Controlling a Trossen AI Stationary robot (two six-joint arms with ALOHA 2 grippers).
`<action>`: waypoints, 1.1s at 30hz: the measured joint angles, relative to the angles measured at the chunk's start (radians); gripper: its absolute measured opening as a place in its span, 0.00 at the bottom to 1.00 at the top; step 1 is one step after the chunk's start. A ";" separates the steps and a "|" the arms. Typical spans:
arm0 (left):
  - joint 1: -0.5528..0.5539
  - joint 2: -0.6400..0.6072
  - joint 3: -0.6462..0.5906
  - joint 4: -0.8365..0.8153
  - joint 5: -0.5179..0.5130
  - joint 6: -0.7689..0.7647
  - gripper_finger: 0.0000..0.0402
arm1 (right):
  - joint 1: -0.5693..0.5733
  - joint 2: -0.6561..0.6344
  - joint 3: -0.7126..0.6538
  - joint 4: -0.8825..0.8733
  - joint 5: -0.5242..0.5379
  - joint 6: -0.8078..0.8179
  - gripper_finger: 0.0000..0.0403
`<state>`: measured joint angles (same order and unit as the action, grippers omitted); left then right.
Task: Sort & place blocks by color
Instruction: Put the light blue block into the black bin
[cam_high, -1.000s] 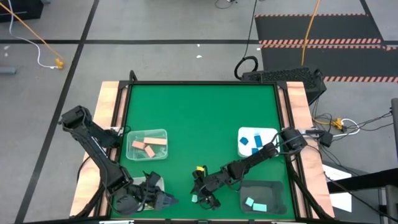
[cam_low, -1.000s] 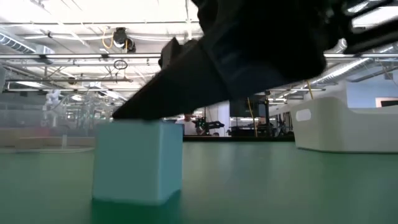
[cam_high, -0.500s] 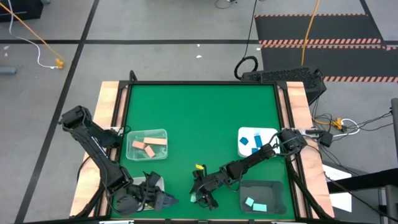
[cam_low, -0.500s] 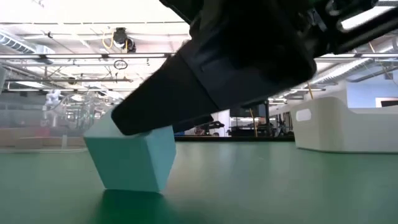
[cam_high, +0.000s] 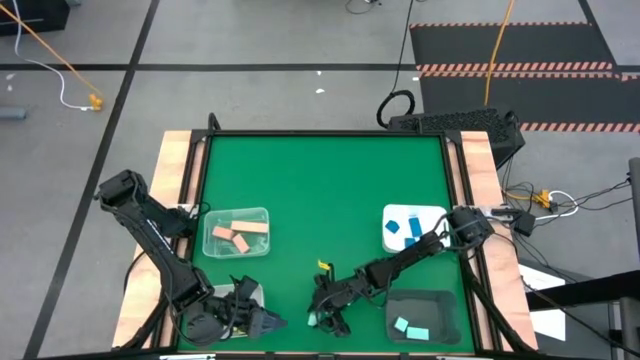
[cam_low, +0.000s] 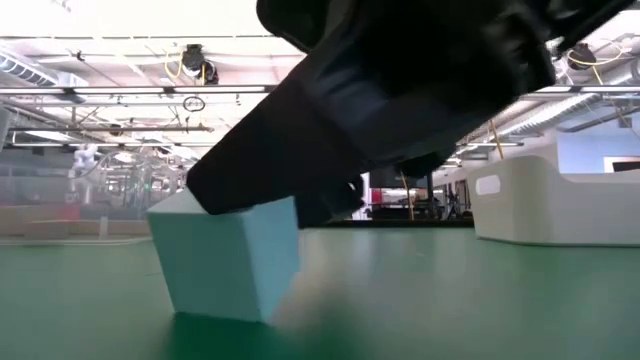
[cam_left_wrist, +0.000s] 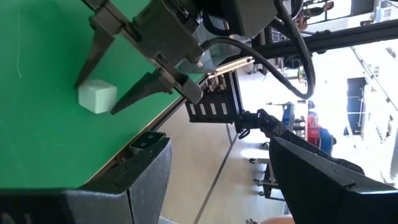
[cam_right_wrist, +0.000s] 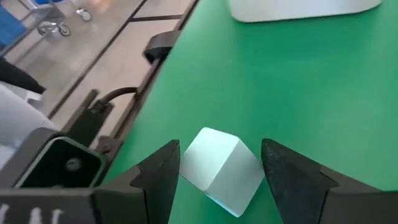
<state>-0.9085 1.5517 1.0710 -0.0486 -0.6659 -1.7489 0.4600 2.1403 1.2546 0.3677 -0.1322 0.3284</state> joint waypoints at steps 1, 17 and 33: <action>0.000 0.000 0.000 0.000 0.000 0.000 0.67 | 0.003 0.000 -0.003 0.000 0.000 0.001 0.53; 0.000 0.000 0.000 -0.002 0.001 -0.002 0.67 | -0.013 -0.091 -0.013 0.036 -0.029 -0.070 0.53; 0.003 0.000 0.000 -0.008 0.001 0.026 0.67 | -0.010 -0.133 -0.011 -0.150 -0.033 -0.582 0.53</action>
<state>-0.9058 1.5517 1.0710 -0.0566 -0.6650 -1.7226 0.4496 2.0072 1.2433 0.2180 -0.1647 -0.2533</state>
